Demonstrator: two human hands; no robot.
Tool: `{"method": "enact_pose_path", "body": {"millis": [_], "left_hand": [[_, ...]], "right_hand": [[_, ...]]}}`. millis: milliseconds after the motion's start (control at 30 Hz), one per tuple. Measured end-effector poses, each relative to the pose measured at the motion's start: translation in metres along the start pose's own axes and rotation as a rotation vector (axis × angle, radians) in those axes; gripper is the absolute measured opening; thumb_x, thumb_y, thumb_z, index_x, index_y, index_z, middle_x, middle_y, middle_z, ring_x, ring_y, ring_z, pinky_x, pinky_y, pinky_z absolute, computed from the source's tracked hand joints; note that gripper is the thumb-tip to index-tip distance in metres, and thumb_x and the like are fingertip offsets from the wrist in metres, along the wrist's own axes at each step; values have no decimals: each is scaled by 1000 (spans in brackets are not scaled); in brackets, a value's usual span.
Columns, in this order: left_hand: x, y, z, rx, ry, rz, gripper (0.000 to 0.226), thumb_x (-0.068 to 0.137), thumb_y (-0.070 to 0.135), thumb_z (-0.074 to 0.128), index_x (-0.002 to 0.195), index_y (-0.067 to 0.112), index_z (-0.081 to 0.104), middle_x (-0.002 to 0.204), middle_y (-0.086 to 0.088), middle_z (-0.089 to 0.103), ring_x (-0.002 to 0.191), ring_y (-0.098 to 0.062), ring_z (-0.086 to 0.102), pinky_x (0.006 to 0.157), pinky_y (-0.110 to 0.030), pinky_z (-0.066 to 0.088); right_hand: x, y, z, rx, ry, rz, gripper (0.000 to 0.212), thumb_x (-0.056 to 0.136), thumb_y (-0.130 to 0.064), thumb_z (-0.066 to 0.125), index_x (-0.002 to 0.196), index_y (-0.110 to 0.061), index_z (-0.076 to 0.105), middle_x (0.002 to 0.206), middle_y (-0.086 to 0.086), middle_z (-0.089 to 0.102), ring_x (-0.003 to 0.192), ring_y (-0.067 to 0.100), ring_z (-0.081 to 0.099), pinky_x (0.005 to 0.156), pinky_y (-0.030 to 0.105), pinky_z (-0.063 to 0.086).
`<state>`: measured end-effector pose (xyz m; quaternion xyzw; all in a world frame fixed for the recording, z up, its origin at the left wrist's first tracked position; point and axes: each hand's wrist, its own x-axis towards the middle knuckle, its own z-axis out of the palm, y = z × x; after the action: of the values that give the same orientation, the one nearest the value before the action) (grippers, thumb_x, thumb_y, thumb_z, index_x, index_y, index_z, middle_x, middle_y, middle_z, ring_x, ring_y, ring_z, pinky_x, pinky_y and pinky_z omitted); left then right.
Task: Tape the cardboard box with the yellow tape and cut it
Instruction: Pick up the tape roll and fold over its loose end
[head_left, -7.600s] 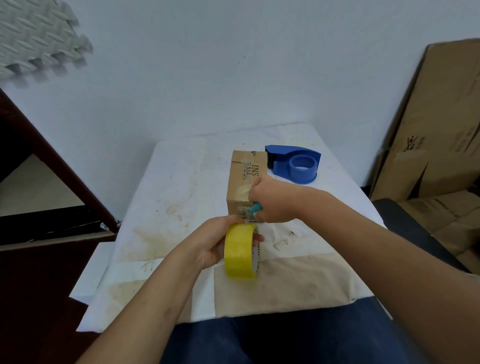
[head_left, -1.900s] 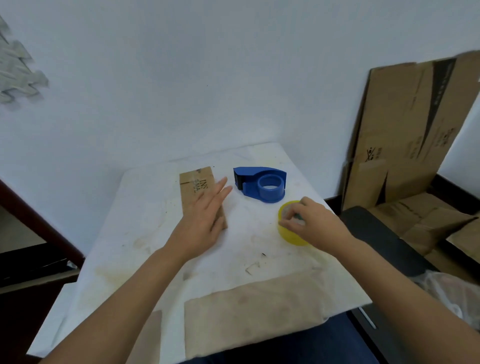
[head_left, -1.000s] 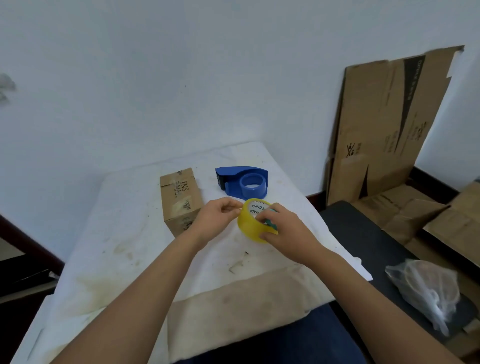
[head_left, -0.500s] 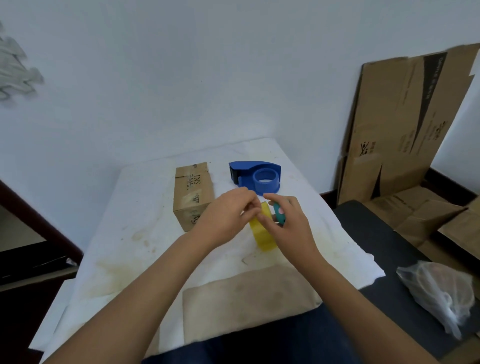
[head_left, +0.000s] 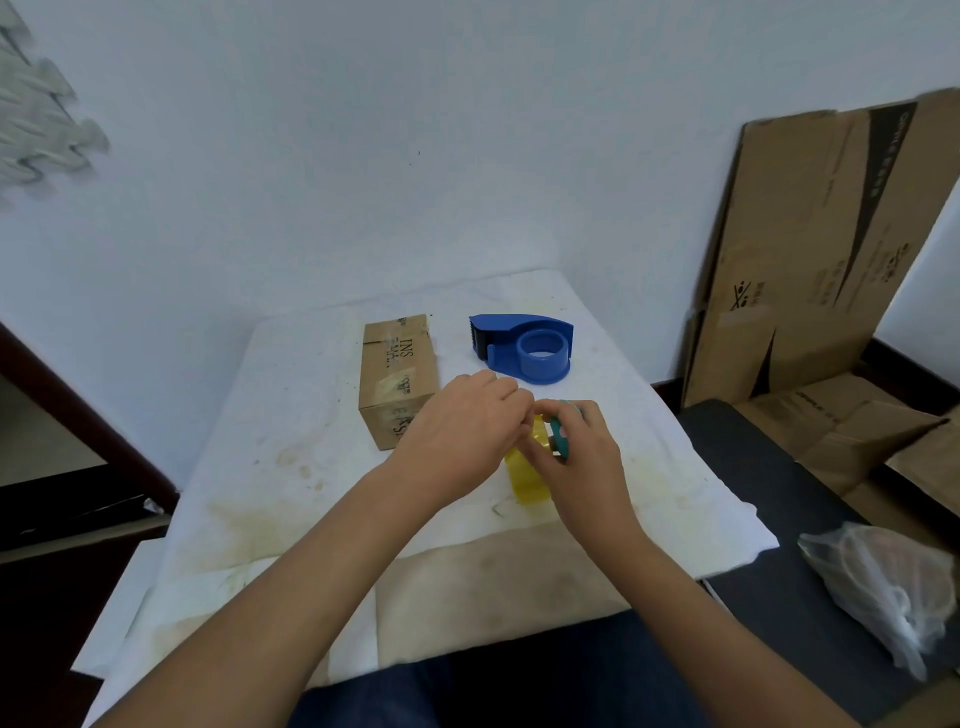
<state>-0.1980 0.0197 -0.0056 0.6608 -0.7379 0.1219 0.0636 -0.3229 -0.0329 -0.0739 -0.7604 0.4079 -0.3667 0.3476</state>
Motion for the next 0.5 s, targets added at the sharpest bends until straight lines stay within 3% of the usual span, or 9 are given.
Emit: {"method": "enact_pose_path", "body": {"millis": [133,267,433,500], "left_hand": [[1,4,-4,28,38,35,20,103,31,40,107,22,57,100,4,60,88,-15,50,70,-25,32],[1,0,-4,-178,-9,-83,20,100,36,44,105,24,60,106,7,58,95,-12,50,76,-25,43],[2,-12,-2,-481,-161,-235,2,96,27,56,95,29,55,105,9,56,97,-7,58,83,-27,53],[0,-12,-4,-522,-190,-228,8,95,21,58,92,28,55,101,8,61,93,-8,58,82,-26,53]], "right_hand": [[0,-3,-6,-34,-8,12,32,88,-30,65,117,-19,61,115,1,53,89,9,51,68,4,39],[-1,-3,-11,1,-47,61,36,85,-33,68,117,-21,61,115,0,52,77,2,53,64,1,42],[-7,-5,-11,139,-130,138,42,83,-33,70,123,-31,56,118,-4,48,89,3,55,71,9,43],[-8,-4,-11,151,-121,149,41,84,-32,69,123,-32,56,116,-4,49,91,4,53,73,11,43]]}}
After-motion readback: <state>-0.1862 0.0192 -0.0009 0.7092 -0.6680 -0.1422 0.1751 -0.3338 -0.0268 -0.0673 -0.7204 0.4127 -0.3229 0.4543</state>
